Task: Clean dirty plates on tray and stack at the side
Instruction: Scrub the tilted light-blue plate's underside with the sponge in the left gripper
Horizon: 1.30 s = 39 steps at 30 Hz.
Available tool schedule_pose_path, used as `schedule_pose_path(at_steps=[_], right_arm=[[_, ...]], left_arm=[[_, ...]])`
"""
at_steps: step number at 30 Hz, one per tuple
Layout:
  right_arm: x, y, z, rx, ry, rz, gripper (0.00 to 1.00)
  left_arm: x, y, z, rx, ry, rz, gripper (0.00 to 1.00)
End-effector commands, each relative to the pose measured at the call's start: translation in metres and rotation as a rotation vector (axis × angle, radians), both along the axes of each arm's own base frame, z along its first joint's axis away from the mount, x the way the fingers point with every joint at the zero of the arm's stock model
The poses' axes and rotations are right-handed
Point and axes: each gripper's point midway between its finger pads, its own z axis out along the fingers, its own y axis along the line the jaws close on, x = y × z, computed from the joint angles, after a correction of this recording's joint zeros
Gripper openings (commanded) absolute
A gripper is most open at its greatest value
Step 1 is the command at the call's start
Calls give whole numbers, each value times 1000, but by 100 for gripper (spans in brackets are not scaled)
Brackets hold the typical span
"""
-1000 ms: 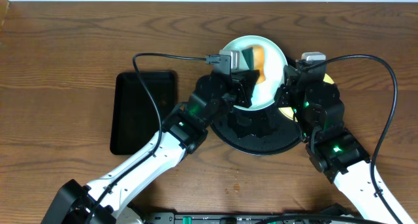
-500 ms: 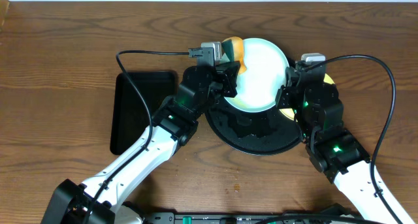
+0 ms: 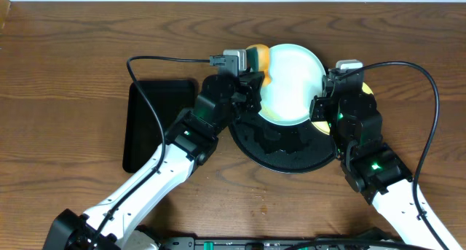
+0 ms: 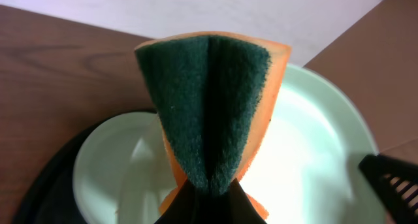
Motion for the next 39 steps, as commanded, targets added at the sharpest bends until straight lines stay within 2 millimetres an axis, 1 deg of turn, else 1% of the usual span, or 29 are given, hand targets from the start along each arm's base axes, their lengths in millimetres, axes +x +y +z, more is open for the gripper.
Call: schedule_pose_path(at_steps=[1,13,16,20,25,34,39], right_arm=[[2,-6,6,-20,-20,-20,1],[2,-6,6,-27,-20,-17,1],[2,-6,6,-40,-22,-15,1],[3,-9,6,-47,-24,-30,1],[3,-9,6,-46,-24,-30,1],[3,-9,6,-46,-24,-29,1],[3,-9,6,-46,-25,-29,1]], left_arm=[[3,13,1,49,-17,48,7],[6,18,1,65,-23,75,8],[5,18,-3,73,-10,75,7],[1,20,-13,96,25,69,8],[-3,15,-16,91,47,39,8],[-4,15,-16,81,54,39,7],[-10,6,-18,45,85,-4,8]])
